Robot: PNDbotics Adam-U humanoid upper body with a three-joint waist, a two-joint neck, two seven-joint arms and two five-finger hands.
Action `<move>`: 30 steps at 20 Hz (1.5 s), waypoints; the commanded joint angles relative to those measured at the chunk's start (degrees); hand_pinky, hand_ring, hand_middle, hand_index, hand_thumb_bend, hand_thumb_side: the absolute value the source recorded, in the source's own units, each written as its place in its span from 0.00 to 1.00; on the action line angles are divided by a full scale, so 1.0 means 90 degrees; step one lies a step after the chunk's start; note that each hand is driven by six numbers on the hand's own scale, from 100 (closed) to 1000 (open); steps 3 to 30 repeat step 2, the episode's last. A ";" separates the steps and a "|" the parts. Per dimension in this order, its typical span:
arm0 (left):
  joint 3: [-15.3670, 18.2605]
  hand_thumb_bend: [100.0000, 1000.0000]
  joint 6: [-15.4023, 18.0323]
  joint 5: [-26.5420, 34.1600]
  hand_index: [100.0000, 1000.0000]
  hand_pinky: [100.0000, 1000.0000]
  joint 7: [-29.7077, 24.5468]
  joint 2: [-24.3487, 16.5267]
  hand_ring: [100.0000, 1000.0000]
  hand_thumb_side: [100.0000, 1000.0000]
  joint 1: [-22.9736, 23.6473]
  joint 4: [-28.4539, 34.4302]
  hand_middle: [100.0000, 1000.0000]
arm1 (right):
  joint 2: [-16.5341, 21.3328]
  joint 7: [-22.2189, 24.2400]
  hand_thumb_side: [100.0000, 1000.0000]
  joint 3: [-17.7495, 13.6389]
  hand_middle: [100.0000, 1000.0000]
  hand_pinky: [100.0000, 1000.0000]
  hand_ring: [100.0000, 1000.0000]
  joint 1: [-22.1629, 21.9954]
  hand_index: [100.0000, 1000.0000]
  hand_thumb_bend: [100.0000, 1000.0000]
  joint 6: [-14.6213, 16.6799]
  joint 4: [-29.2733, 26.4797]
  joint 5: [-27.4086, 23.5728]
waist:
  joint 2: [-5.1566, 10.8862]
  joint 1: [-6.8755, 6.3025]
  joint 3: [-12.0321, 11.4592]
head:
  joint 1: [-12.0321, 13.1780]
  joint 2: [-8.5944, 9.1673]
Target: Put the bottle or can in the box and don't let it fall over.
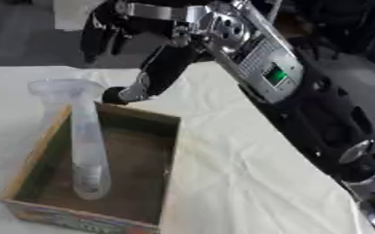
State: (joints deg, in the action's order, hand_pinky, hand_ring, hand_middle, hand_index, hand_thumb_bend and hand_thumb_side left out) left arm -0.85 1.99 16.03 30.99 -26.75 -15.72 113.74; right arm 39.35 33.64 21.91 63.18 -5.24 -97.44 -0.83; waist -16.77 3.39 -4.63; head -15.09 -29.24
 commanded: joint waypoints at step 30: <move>0.0082 0.13 0.0050 -0.0017 0.71 0.64 0.0032 -0.0159 0.80 0.81 -0.0033 0.0095 0.83 | 0.0295 -0.0417 0.11 -0.0548 0.72 0.71 0.75 0.0116 0.61 0.33 -0.0029 -0.0210 -0.0265 | 0.0163 -0.0057 0.0042 | -0.0033 -0.0020</move>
